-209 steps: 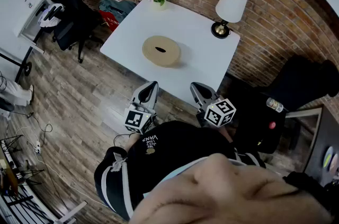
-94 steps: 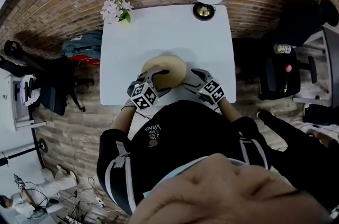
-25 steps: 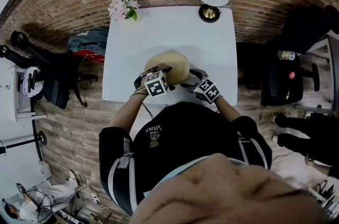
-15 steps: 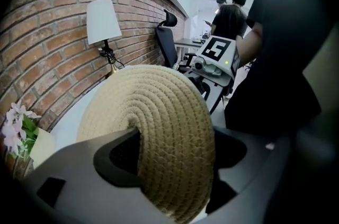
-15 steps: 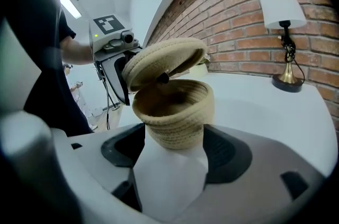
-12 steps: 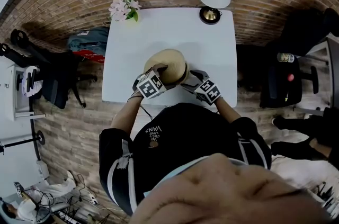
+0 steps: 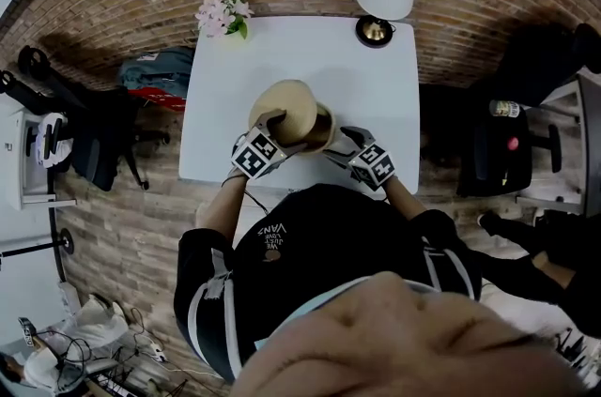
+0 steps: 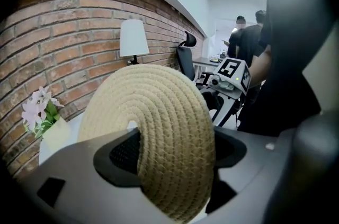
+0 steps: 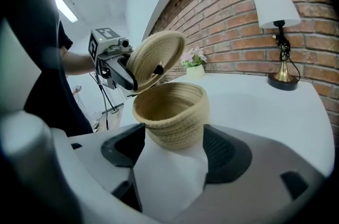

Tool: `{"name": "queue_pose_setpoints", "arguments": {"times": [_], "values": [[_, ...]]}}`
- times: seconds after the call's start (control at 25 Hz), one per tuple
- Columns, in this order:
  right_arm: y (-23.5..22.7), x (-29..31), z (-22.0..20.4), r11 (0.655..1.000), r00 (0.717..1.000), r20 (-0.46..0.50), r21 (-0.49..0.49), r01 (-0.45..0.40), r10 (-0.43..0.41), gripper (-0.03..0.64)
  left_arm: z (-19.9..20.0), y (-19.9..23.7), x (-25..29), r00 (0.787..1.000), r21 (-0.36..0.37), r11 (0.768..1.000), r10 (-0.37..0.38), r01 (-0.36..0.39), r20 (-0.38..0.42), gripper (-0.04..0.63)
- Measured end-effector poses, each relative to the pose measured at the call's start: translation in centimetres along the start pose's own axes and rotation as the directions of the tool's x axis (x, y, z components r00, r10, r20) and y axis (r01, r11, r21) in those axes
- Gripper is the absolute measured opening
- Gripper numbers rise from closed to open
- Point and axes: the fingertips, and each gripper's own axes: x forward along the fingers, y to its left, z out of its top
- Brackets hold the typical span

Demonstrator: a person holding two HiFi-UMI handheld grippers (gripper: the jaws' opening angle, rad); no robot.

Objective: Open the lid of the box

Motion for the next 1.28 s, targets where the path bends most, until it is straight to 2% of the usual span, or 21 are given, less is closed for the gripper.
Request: {"name": "queue_pose_setpoints", "arguments": {"times": [0.28,0.56,0.8,1.08,1.16,1.28], "values": [[-1.4,-1.8,1.9,0.998,0.997,0.063,0.043,0.043,-0.046,0.314,1.2,1.2,-1.2,0.992,-0.093,0.995,0.056,-0.045,0.111,0.368],[-2.5,-3.3,5.1,0.995,0.986,0.14,0.047,0.089,-0.095,0.314,1.9,2.4,-2.4,0.977,-0.133,0.986,0.125,-0.103,0.171,0.368],[-2.7,-4.1,7.9,0.993,0.97,0.214,0.022,0.112,-0.114,0.314,2.7,3.2,-3.8,0.948,-0.168,0.972,0.202,-0.164,0.247,0.368],[-1.8,-4.9,12.1,0.995,0.944,0.315,-0.004,0.104,-0.097,0.311,2.5,3.5,-5.5,0.913,-0.225,0.952,0.273,-0.21,0.303,0.368],[-1.5,-5.2,13.2,0.994,0.935,0.343,-0.011,0.105,-0.095,0.291,2.3,3.4,-6.0,0.905,-0.241,0.945,0.29,-0.22,0.313,0.368],[-1.3,-5.7,14.6,0.993,0.916,0.387,-0.012,0.119,-0.105,0.19,2.0,3.4,-6.8,0.89,-0.269,0.934,0.318,-0.235,0.327,0.368]]}}
